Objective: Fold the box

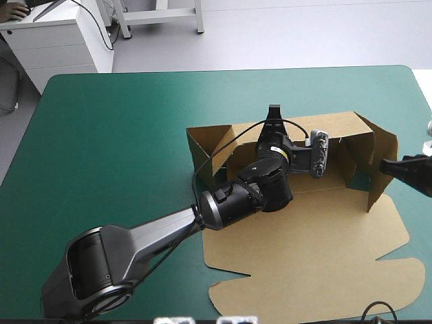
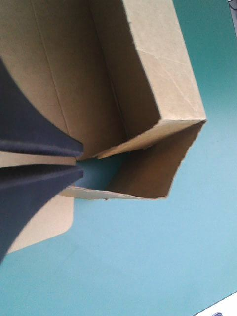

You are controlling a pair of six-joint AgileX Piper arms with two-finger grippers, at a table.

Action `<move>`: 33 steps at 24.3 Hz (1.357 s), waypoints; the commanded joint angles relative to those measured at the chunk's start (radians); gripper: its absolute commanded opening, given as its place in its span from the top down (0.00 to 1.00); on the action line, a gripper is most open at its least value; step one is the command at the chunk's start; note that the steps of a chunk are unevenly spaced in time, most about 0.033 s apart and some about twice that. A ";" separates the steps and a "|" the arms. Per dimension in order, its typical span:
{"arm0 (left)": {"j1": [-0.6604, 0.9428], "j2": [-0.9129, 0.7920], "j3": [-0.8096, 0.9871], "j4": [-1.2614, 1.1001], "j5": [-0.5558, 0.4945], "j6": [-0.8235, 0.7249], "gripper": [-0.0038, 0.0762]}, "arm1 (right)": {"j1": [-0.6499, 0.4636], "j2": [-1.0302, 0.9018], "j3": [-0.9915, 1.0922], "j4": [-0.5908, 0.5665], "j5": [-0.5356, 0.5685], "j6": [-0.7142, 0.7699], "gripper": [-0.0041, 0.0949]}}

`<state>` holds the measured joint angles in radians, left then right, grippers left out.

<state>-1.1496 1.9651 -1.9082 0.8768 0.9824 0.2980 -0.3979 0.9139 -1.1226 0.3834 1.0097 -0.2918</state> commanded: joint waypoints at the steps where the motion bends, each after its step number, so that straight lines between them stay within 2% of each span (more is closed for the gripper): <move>1: -0.010 -0.059 -0.024 0.001 -0.029 -0.021 0.96 | -0.002 0.105 -0.140 0.021 -0.063 -0.023 0.95; 5: -0.010 -0.059 -0.024 0.001 -0.029 -0.021 0.96 | -0.002 0.217 -0.239 0.049 -0.050 -0.037 0.96; 8: -0.010 -0.059 -0.024 0.001 -0.029 -0.021 0.96 | -0.002 0.344 -0.327 0.112 -0.036 -0.073 0.96; 12: -0.010 -0.059 -0.024 0.001 -0.029 -0.021 0.96 | -0.002 0.488 -0.382 0.127 -0.032 -0.080 0.96; 17: -0.010 -0.059 -0.024 0.001 -0.029 -0.021 0.96 | 0.048 0.636 -0.449 0.184 -0.038 -0.121 0.96; 27: -0.010 -0.059 -0.024 0.001 -0.020 -0.021 0.96 | 0.078 0.757 -0.495 0.162 -0.035 -0.125 0.96; 33: -0.010 -0.059 -0.024 0.001 -0.020 -0.021 0.96 | 0.078 0.757 -0.485 0.155 0.039 -0.163 0.96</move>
<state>-1.1496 1.9651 -1.9082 0.8768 0.9839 0.2980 -0.3177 1.7194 -1.5821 0.5127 1.0432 -0.4289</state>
